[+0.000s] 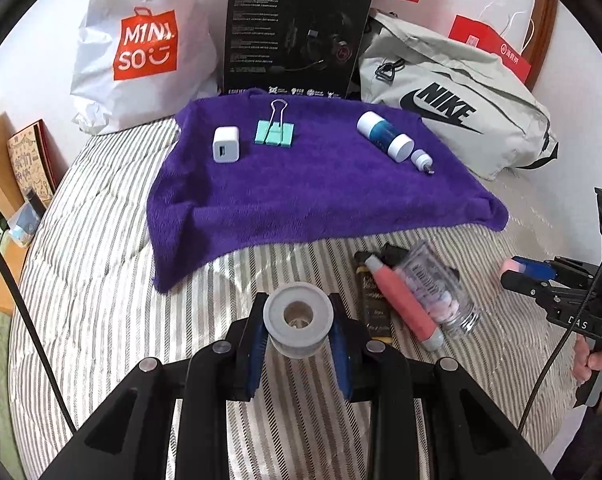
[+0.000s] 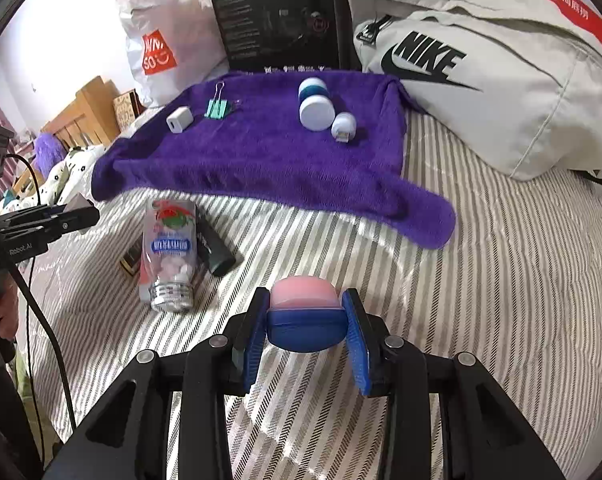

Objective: Organize rigid objects
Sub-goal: 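Carry the tape roll and pink-blue case onto the purple towel with both tools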

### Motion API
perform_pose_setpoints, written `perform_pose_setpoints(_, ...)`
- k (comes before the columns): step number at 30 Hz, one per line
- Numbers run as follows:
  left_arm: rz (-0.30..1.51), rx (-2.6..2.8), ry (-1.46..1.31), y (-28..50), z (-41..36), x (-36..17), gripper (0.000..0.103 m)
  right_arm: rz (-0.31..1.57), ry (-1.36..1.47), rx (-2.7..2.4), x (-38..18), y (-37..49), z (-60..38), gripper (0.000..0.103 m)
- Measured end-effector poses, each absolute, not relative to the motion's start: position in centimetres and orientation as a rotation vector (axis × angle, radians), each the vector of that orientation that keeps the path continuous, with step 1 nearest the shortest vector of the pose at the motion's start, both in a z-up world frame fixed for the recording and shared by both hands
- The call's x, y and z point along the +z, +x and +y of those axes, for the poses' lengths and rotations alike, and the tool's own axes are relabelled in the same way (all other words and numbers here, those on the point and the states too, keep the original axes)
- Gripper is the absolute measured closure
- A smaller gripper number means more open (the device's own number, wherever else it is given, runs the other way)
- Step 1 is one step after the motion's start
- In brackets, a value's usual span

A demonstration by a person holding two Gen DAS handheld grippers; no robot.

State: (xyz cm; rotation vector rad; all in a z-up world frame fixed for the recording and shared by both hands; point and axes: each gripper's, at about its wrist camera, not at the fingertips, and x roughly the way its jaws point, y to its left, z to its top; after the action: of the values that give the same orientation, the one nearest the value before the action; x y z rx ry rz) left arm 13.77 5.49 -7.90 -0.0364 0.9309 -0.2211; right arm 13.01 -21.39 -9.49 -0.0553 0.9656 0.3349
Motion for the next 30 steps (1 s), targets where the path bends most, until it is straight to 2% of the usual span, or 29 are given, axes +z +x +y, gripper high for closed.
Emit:
perform_pose_setpoints(17,0.888,-0.2,-0.032,16.9,6.3,-5.7,0.076,0.896,-0.057,0.348,-5.9,17.0,-20.2,0.066)
perform_pose_setpoints(30,0.871,-0.189,-0.061,22.1,7.3,-5.1,0.076,0.86,-0.036,0.332,-4.3,23.1,-18.9,0.066)
